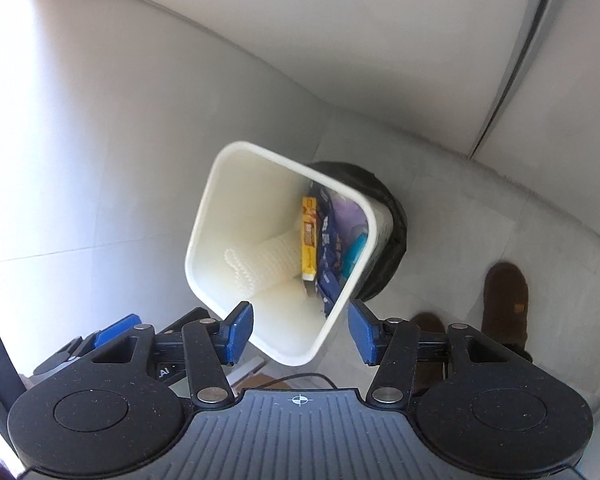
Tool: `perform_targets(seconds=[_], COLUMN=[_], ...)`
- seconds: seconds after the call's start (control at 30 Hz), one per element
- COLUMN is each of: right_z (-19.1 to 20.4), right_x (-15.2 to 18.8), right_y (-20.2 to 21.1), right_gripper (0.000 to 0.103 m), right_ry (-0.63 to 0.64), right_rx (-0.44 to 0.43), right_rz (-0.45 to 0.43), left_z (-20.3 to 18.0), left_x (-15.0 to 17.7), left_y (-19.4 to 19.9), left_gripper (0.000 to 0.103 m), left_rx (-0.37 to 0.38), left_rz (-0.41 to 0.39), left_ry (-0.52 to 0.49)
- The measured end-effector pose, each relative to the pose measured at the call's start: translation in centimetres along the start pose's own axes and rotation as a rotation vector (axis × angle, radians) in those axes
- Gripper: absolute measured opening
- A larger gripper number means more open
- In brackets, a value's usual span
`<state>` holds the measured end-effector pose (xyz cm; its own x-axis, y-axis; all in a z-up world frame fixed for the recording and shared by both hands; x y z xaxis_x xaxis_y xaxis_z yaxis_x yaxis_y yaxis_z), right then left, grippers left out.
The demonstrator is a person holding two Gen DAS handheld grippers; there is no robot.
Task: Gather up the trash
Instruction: 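Raise both tools back up toward the counter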
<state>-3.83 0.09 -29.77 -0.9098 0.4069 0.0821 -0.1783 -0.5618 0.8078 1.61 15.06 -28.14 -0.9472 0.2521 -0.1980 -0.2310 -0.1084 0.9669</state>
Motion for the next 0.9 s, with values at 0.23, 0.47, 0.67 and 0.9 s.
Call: perform_targets(seconds=[0.23, 0.47, 0.67, 0.9], right_z=[1.3, 3.0, 5.5, 7.6], right_x=[0.8, 1.0, 0.1, -2.3], right_y=[3.5, 7.3, 10.6, 14.6], right_gripper=[0.057, 0.061, 0.068, 0.081], right_ry=[0.075, 0.162, 0.302, 0.447], right_rx=[-0.018, -0.031, -0.001, 0.029], right_rz=[-0.068, -0.172, -0.285, -0.485], left_z=[0.6, 1.1, 1.6, 0.7], left_x=[-0.4, -1.3, -3.3, -6.8], left_y=[3.0, 6.6, 9.6, 13.1], left_gripper=[0.098, 0.1, 0.101, 0.102], left_rx=[0.011, 0.023, 0.029, 0.047], left_rz=[-0.058, -0.145, -0.224, -0.35], left_ry=[0.04, 0.063, 0.073, 0.064])
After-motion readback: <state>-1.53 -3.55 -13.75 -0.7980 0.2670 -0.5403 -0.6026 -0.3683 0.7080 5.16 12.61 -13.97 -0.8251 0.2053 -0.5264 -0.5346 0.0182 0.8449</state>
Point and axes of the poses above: each gripper's, at about its wrist camera, not at the fingertips, and y roughly against the way its jaws point, z to its left, x to its underside, the point moved 5 cm from there along -y, roughly the way its jaws point, and after that the axes turned 6 degrees about -x, right-handed, at the moved point
